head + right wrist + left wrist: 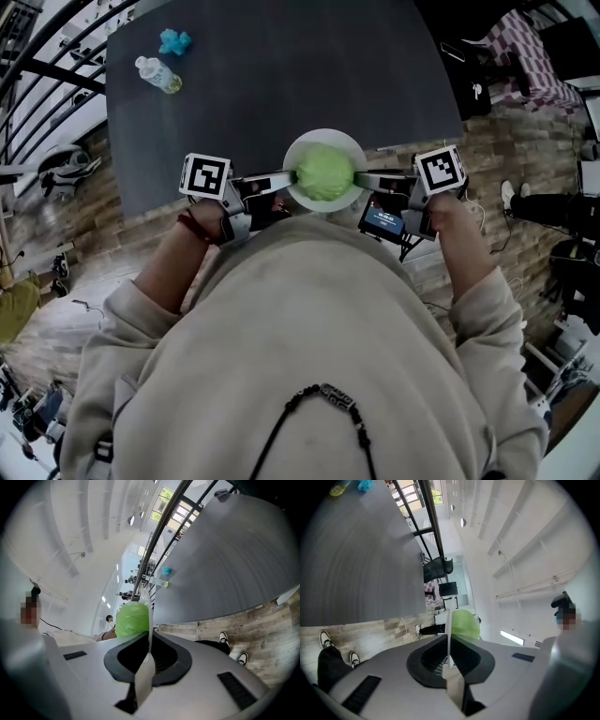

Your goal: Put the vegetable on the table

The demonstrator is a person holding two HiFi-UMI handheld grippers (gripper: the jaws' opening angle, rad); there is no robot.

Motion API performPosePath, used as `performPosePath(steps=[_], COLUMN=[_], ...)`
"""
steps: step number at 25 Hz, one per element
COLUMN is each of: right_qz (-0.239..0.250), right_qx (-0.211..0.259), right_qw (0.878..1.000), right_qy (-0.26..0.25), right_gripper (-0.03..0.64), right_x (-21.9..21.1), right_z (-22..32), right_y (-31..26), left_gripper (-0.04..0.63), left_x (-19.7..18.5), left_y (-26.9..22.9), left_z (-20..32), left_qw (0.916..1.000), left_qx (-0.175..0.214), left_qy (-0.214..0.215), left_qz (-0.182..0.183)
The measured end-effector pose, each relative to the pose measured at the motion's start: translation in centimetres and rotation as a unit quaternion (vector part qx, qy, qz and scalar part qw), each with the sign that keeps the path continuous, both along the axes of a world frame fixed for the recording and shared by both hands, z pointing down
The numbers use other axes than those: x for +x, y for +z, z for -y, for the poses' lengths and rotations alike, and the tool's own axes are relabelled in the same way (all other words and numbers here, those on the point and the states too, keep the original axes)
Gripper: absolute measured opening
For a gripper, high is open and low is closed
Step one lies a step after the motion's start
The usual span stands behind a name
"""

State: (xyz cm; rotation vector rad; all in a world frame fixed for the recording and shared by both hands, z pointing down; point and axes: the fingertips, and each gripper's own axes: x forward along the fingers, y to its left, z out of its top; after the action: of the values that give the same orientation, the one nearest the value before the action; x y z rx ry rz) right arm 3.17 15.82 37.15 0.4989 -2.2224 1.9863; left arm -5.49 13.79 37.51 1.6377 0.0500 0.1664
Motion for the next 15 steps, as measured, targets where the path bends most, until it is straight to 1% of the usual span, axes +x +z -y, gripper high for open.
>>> performPosePath(steps=[3,5,8,11,15], right_qz=[-0.017,-0.023,-0.017,-0.018,-0.028], right_qx=[0.002,0.006,0.016,0.011,0.009], right_qw=[1.000,1.000,1.000,1.000,0.999], right_qy=[0.000,0.001,-0.007,-0.009,-0.015], right_gripper=[0.028,0.028,0.028,0.028,0.029], right_x=[-1.3,-2.3,-4.3,-5.6,-6.0], right_z=[1.9,3.4,4.9,5.5,6.1], right_y=[0.2,0.3,0.3,0.3,0.0], left_gripper=[0.021,0.021,0.020,0.020,0.021], left_x=[-1.8,-2.6,-4.3,-6.0,-6.8], left_y=[0.6,0.7,0.7,1.2,0.6], left_z=[1.9,3.3,4.5,5.2,5.7], left_qw=[0.9999,0.9999,0.9997,0.9993,0.9988], left_qx=[0.005,0.010,0.015,0.031,0.040], left_qy=[-0.006,-0.010,-0.015,-0.017,-0.029], left_qz=[0.009,0.003,-0.009,0.012,0.008])
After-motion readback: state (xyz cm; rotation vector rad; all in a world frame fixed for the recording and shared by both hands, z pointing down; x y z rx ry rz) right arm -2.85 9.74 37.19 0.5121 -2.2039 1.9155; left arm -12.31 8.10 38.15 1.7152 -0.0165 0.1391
